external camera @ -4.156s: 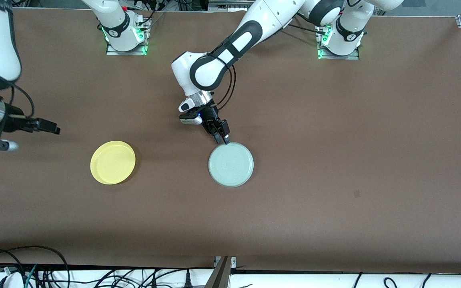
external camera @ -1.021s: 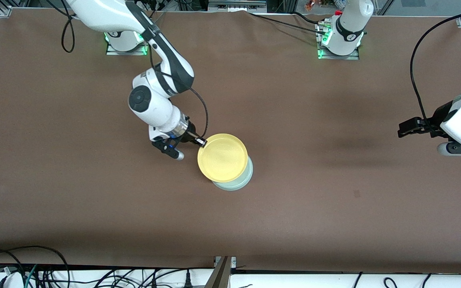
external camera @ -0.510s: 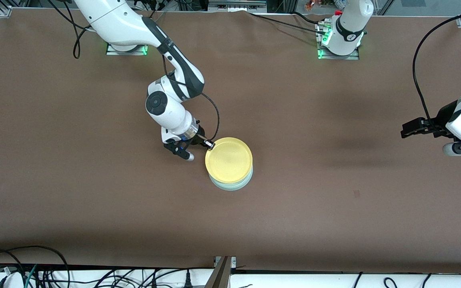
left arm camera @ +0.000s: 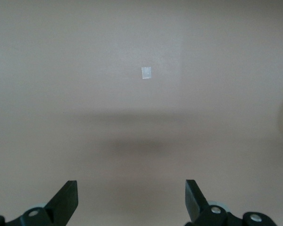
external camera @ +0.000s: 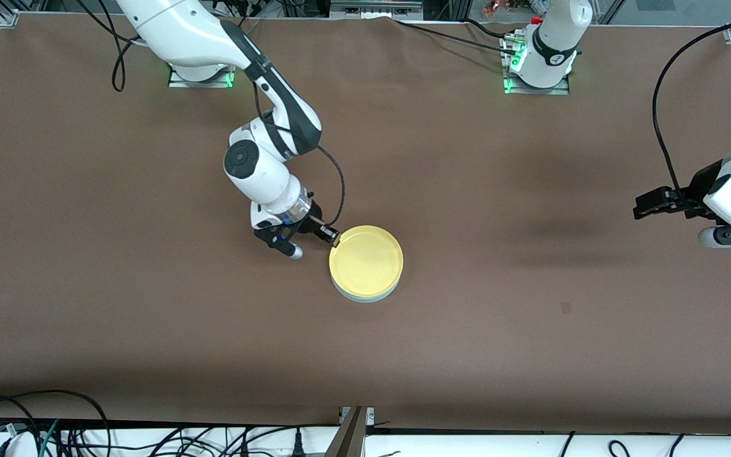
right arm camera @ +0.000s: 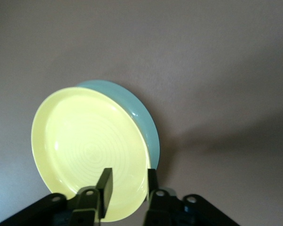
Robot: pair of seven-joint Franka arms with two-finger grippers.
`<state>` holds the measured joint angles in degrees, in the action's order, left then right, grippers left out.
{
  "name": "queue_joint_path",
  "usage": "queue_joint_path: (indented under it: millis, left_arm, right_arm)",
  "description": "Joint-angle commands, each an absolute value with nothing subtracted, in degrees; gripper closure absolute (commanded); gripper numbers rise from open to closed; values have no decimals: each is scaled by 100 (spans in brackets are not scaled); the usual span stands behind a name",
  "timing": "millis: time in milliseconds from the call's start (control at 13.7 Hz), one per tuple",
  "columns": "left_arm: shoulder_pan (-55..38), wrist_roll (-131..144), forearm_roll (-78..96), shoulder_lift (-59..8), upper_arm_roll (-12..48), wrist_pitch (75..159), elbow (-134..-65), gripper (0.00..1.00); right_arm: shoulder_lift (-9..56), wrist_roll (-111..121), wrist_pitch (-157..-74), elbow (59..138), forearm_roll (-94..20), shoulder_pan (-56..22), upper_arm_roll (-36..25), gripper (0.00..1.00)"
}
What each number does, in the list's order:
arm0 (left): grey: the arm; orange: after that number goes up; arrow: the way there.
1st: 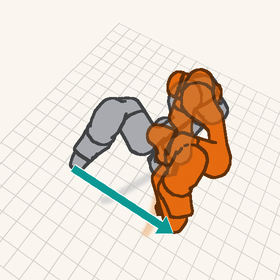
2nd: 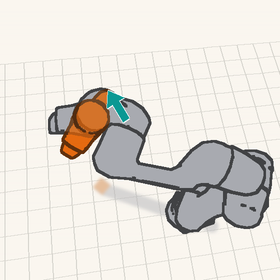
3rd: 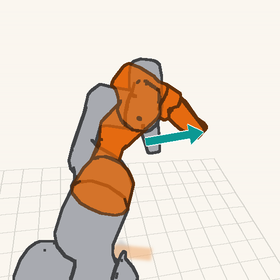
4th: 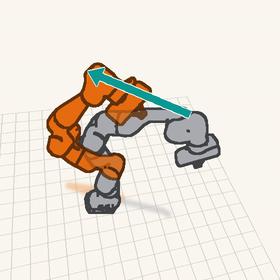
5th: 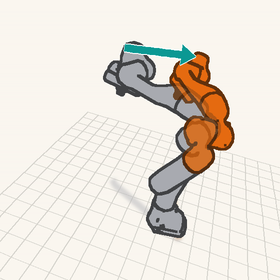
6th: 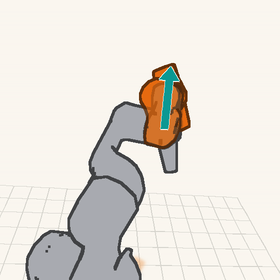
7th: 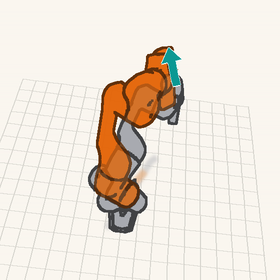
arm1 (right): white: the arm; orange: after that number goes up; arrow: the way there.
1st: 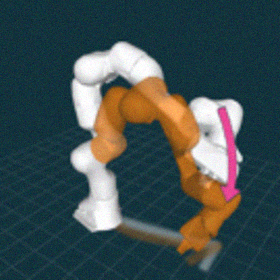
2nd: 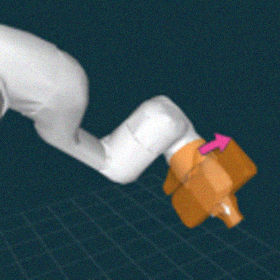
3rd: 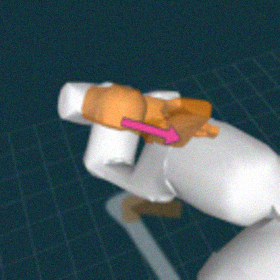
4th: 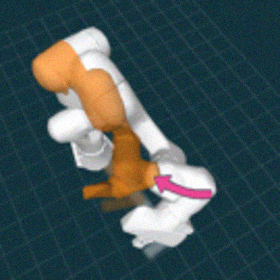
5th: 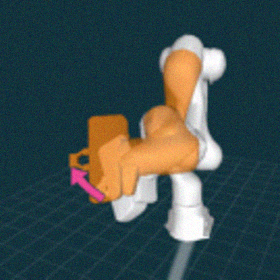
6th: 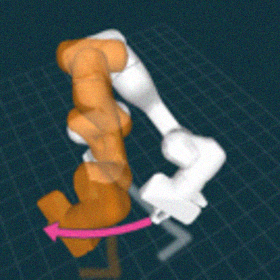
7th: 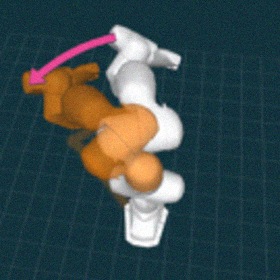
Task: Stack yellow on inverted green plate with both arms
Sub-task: 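Open the right gripper and draw it back from the stacked plates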
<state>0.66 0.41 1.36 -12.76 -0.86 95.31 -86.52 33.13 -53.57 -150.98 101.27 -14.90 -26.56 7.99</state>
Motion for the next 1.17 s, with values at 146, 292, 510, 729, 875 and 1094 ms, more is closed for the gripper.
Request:
queue_joint_path:
  millis: [146, 292, 510, 729, 875, 1094]
  left_arm:
    - [44, 44, 290, -1345, -105, 9501, -8517, 0]
    - [44, 53, 299, -1345, -105, 9501, -8517, 0]
    - [79, 53, 316, -1362, -105, 9510, -8351, 0]
    - [88, 61, 334, -1406, -105, 9510, -8235, 0]
    - [70, 53, 316, -1441, -105, 9510, -8235, 0]
    - [114, -35, 317, -1459, -123, 9510, -8218, 0]
  right_arm:
    - [2375, -5213, -13776, 10134, -1241, -2707, 248, 0]
    - [1953, -4871, -13038, 10125, -741, -2698, -16, 0]
    - [1251, -3704, -11756, 10169, -527, -2698, -508, 0]
    - [617, -2553, -10875, 10143, -527, -2689, -1071, 0]
    - [195, -1980, -10251, 10099, -510, -2689, -1536, 0]
    - [-105, -1249, -9477, 9731, -335, -2497, -1749, 0]
